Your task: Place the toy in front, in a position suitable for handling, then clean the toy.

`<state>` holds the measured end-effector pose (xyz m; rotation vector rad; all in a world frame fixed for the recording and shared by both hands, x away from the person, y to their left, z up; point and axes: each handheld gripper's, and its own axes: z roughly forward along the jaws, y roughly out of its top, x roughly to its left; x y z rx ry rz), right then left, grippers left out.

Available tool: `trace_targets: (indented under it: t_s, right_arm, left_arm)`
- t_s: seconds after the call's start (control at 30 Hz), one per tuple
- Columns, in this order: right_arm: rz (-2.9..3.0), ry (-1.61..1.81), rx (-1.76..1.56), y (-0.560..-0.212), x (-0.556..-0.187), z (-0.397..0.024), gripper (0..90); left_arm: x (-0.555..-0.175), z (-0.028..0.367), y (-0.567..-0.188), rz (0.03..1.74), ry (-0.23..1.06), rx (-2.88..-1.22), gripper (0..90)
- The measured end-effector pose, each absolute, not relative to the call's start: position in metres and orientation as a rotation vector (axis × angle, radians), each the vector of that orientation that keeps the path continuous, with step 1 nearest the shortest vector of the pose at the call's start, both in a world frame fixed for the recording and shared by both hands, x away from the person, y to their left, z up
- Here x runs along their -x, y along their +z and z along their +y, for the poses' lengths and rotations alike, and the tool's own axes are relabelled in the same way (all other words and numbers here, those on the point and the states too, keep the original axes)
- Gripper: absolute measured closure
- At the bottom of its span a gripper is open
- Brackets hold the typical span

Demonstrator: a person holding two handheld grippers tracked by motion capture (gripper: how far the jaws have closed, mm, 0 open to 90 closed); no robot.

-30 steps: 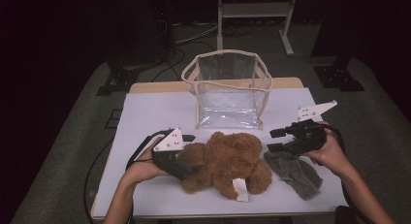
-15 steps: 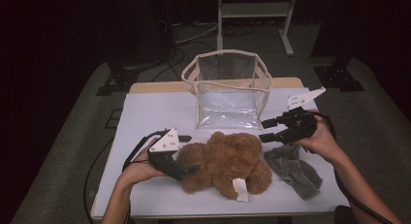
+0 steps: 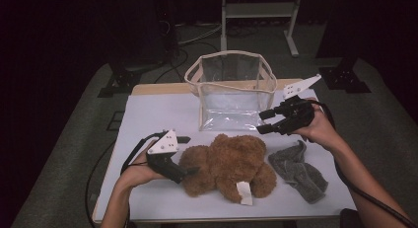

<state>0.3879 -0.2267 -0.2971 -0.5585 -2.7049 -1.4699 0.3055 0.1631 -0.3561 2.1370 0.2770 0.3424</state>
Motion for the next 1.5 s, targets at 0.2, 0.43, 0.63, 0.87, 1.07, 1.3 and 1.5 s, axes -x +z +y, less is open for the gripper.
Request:
trace_targets:
  t_s: [0.2, 0.43, 0.63, 0.87, 1.07, 1.3, 1.5]
  right_arm:
    - [-2.731, -1.45, 0.537, -0.29, -0.397, -0.219, 36.2]
    - [-2.736, -1.436, 0.528, -0.282, -0.412, -0.211, 36.0]
    - [-2.747, -1.415, 0.509, -0.277, -0.421, -0.201, 36.0]
    - [-2.762, -1.385, 0.483, -0.273, -0.431, -0.19, 36.0]
    - [-2.776, -1.366, 0.472, -0.272, -0.439, -0.183, 36.1]
    - [-2.776, -1.369, 0.464, -0.267, -0.442, -0.178, 36.2]
    - [-2.795, -1.363, 0.429, -0.259, -0.447, -0.171, 36.2]
  left_arm:
    - [-0.305, 0.169, -0.353, 0.301, 0.358, -2.129, 6.1]
    - [-0.305, 0.177, -0.35, 0.311, 0.379, -2.125, 6.1]
    - [-0.305, 0.182, -0.349, 0.327, 0.382, -2.12, 6.1]
    - [-0.306, 0.185, -0.35, 0.339, 0.396, -2.138, 6.1]
    - [-0.305, 0.188, -0.35, 0.349, 0.399, -2.135, 6.1]
    - [-0.305, 0.19, -0.349, 0.347, 0.392, -2.139, 6.1]
    - [-0.304, 0.19, -0.349, 0.349, 0.392, -2.142, 6.1]
